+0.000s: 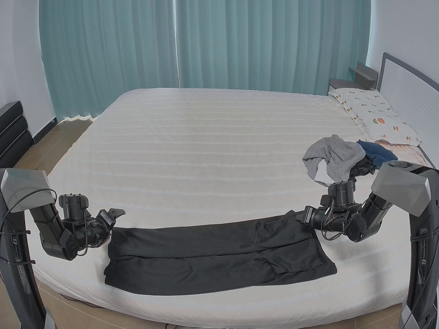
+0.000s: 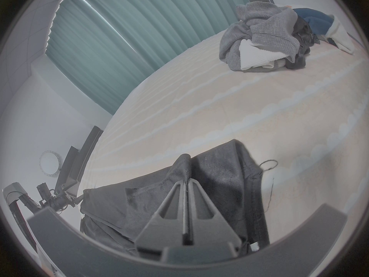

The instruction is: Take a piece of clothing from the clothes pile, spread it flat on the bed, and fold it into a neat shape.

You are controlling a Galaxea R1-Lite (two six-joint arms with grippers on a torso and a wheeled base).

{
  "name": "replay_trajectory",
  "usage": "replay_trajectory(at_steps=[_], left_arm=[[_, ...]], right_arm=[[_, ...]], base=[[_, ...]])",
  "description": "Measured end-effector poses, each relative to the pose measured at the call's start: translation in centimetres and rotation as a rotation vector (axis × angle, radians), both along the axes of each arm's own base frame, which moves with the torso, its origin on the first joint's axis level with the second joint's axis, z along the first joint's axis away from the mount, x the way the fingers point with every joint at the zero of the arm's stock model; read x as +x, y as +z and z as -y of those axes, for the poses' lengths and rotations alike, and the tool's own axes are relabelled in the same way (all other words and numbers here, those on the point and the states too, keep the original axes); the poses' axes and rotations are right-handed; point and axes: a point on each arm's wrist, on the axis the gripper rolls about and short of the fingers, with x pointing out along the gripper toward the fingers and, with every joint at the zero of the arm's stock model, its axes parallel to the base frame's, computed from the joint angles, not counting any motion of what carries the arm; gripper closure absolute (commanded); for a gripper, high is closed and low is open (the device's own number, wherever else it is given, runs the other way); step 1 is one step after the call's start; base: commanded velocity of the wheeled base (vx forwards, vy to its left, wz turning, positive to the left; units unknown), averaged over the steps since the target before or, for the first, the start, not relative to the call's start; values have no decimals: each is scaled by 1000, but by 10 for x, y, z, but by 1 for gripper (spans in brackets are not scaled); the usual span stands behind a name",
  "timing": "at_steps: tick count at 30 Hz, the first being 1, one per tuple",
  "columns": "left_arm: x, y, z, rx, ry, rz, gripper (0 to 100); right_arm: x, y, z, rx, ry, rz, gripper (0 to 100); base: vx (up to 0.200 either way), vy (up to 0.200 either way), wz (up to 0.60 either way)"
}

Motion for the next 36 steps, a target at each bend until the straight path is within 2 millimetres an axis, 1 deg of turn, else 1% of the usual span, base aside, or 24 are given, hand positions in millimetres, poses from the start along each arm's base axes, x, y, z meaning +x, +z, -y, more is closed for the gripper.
replay_trajectory(at_steps=[6, 7, 15, 20, 23, 27, 28, 33, 36], left_arm=[[0, 0, 0, 0, 1, 0, 0], [0, 0, 0, 0, 1, 0, 0], [0, 0, 0, -1, 0, -5, 0], [0, 1, 0, -7, -7, -2, 0], [-1, 5, -2, -11, -9, 6, 0], [-4, 16, -5, 4, -16, -3, 0], [-5, 17, -5, 8, -20, -14, 0], [-13, 22, -4, 27, -40, -123, 0], [-18, 24, 0, 34, -54, -187, 0]], right_arm=[[0, -2, 2, -1, -3, -3, 100], [0, -2, 1, -2, -2, -4, 0], [1, -1, -1, 27, -14, 22, 0], [-1, 10, 2, 100, -73, 16, 0], [-10, 18, 4, 133, -98, -4, 0], [-31, 25, 6, 203, -150, -66, 0], [-34, 26, 6, 213, -157, -70, 0], [-47, 37, 8, 325, -213, -64, 0], [-51, 38, 8, 387, -234, -47, 0]], base=[[0, 0, 0], [0, 0, 0], [0, 0, 0], [0, 0, 0], [0, 0, 0], [0, 0, 0], [0, 0, 0], [0, 0, 0], [0, 0, 0]])
